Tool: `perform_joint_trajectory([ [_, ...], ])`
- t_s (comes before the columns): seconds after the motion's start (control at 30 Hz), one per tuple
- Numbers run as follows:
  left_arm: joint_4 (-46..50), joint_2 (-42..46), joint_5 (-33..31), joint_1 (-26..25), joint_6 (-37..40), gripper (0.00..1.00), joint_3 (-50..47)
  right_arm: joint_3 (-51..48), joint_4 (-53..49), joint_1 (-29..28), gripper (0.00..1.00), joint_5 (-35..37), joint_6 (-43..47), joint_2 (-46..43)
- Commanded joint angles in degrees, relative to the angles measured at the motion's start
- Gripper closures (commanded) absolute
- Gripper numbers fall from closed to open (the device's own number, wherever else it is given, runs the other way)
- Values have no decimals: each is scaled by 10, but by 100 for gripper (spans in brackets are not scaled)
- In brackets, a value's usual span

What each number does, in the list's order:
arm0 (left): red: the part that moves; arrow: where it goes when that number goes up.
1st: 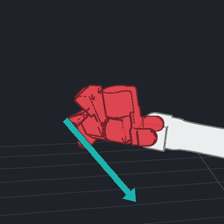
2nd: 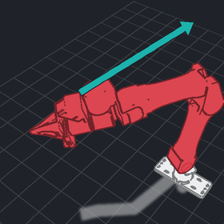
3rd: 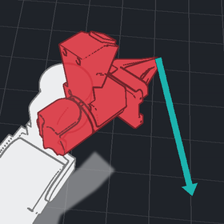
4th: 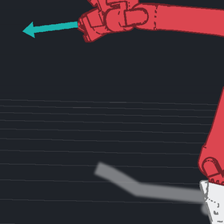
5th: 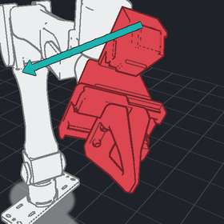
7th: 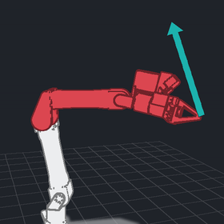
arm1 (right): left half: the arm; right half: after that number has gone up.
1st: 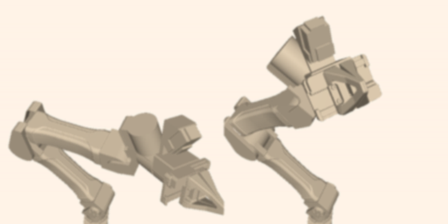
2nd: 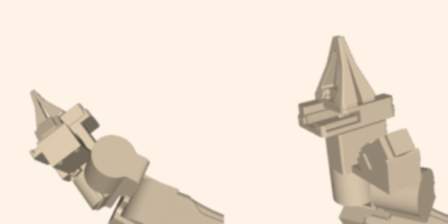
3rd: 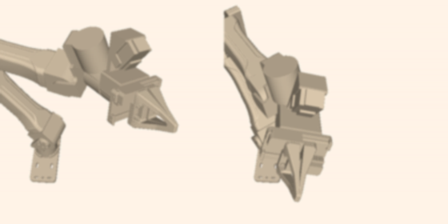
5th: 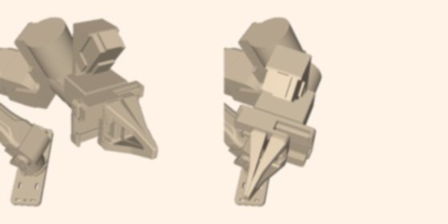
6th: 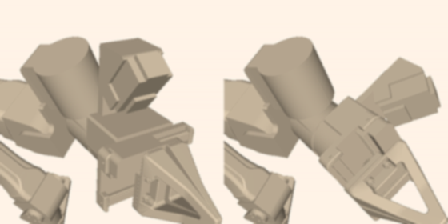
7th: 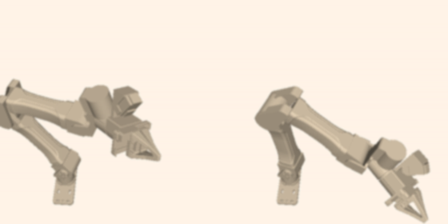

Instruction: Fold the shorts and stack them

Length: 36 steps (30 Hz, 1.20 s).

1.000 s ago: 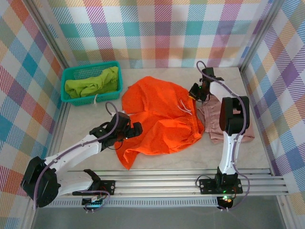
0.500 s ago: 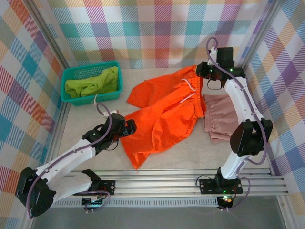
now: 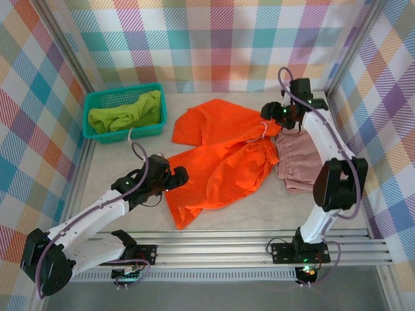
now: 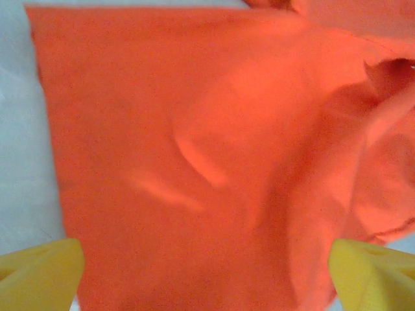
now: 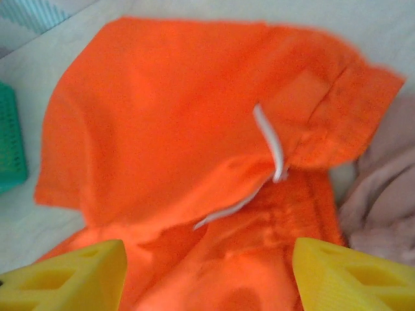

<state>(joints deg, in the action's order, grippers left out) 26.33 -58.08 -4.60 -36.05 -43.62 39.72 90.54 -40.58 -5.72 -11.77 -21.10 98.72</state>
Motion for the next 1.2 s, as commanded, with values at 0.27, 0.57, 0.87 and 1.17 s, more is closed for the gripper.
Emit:
perform_joint_trajectory([
  [0.27,88,-37,79,-53,-61,9,-43,-174,84,-78,26,-77,-39,-81],
  [0.57,44,-126,36,-32,-16,14,-28,-190,101,-117,24,-79,-58,-31],
  [0.87,30,-168,-6,51,26,39,-18,-204,103,-134,24,-78,-65,-29],
  [1.17,-25,-205,27,122,37,67,-6,-239,113,-144,24,-82,-74,-37],
])
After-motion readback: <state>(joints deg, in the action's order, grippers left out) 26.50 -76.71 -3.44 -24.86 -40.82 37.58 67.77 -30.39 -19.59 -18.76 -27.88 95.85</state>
